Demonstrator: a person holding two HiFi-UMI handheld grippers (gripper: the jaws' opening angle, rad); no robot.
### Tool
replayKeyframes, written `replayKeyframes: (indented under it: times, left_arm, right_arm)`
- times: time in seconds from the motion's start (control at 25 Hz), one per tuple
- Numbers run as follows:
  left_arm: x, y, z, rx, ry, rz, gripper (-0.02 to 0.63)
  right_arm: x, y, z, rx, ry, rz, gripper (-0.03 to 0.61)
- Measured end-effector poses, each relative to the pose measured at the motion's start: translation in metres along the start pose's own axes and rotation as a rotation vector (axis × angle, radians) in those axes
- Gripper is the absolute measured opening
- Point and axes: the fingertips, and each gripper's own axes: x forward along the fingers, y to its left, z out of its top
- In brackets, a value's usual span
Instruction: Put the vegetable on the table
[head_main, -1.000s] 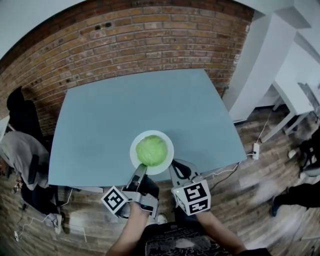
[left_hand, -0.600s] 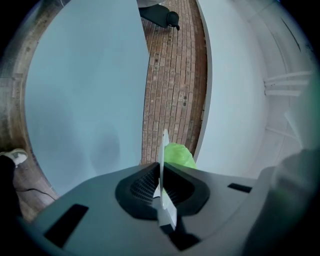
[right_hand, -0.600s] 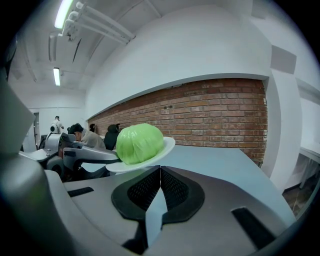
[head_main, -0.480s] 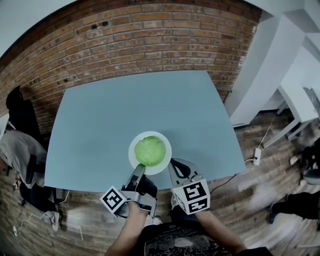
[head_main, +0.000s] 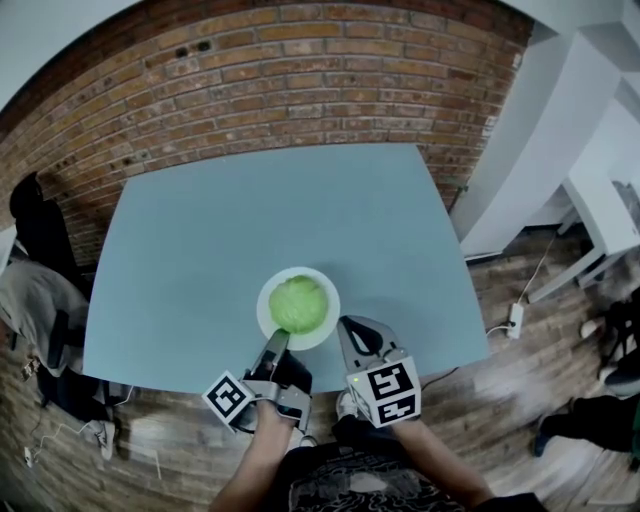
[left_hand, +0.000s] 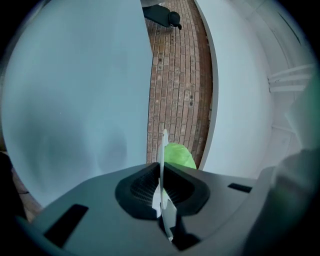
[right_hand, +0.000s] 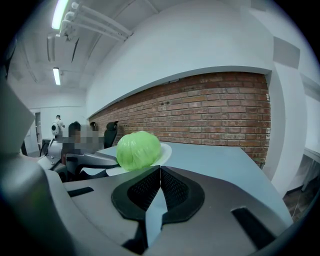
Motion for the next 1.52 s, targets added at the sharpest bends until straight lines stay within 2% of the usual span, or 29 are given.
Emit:
replayKeyframes:
  times: [0.4, 1.52]
  left_arm:
    - [0.017, 0.03, -0.002, -0.003, -0.011, 0.046, 0.015]
    - [0.056, 0.106, 0.006, 0.074, -0.001, 0.244, 0.021]
  right_arm:
    - [0.019, -0.017, -0.012, 0.003, 0.027, 0.026, 0.009]
    - [0.069, -0.05, -0.043, 0.011, 0.096, 0.088, 0.009]
